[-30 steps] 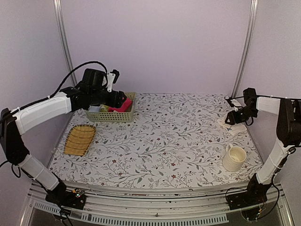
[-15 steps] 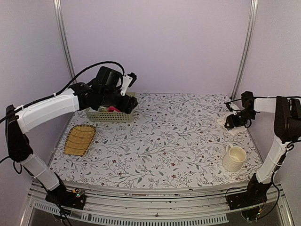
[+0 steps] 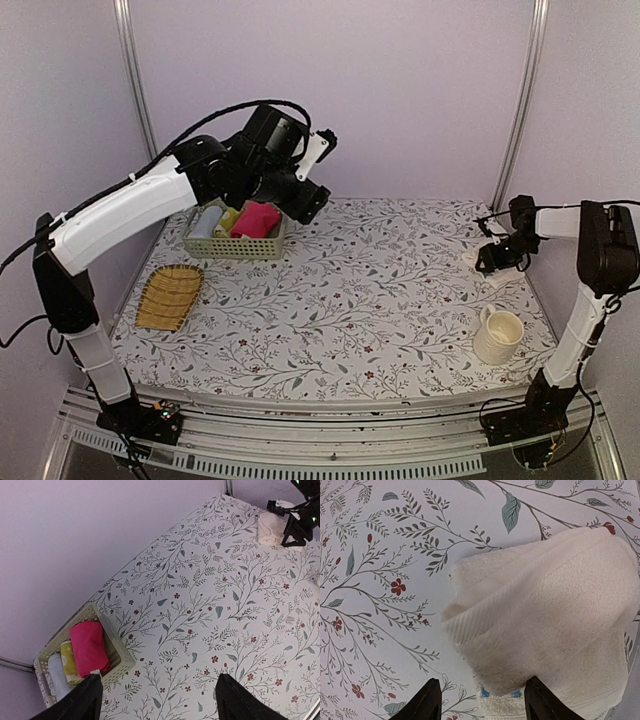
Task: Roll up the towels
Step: Pick up the towel from the corner of the board, then put down the towel at the center of the board.
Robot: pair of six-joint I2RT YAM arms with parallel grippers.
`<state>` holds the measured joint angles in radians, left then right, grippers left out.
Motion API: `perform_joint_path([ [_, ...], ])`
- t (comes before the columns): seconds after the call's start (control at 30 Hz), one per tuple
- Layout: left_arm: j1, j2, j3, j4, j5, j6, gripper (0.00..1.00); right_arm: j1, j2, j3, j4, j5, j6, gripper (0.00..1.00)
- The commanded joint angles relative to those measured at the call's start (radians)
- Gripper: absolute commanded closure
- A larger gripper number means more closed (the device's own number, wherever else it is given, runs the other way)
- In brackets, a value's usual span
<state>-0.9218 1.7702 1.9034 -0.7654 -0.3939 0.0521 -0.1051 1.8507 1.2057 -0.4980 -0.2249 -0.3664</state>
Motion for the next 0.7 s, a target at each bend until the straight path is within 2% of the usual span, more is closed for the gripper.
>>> perform_joint_path([
  [0.0,-0.029,0.022,-0.022,-0.033,-0.033,-0.006,0.2,0.004,0.065,0.059,0.082,0.068,-0.019,0.41],
  [0.07,-0.031,0.03,-0.033,-0.012,-0.022,-0.002,0.19,0.003,0.085,0.064,0.104,0.079,-0.029,0.44],
  [0.1,-0.031,0.038,-0.034,-0.004,-0.014,0.0,0.19,0.004,0.096,0.073,0.105,0.077,-0.032,0.52],
  [0.17,-0.032,0.056,-0.039,0.004,0.001,-0.01,0.19,0.004,0.092,0.089,0.107,0.065,-0.033,0.84],
  [0.2,-0.032,0.065,-0.044,0.004,0.008,-0.021,0.19,0.004,0.071,0.097,0.099,0.048,-0.03,0.92],
  [0.23,-0.032,0.07,-0.052,0.006,0.015,-0.032,0.19,0.006,0.038,0.105,0.083,0.009,-0.024,0.96],
  [0.37,-0.03,0.034,-0.151,0.068,0.027,-0.073,0.2,0.086,-0.11,0.177,-0.052,-0.193,0.002,0.97],
  [0.57,0.005,-0.119,-0.325,0.21,0.055,-0.128,0.22,0.336,-0.279,0.367,-0.241,-0.471,-0.021,0.97],
  [0.63,0.017,-0.174,-0.397,0.26,0.069,-0.134,0.22,0.349,-0.31,0.443,-0.285,-0.635,-0.046,0.97],
  [0.67,0.023,-0.203,-0.431,0.29,0.075,-0.137,0.22,0.349,-0.321,0.472,-0.279,-0.653,-0.038,0.97],
])
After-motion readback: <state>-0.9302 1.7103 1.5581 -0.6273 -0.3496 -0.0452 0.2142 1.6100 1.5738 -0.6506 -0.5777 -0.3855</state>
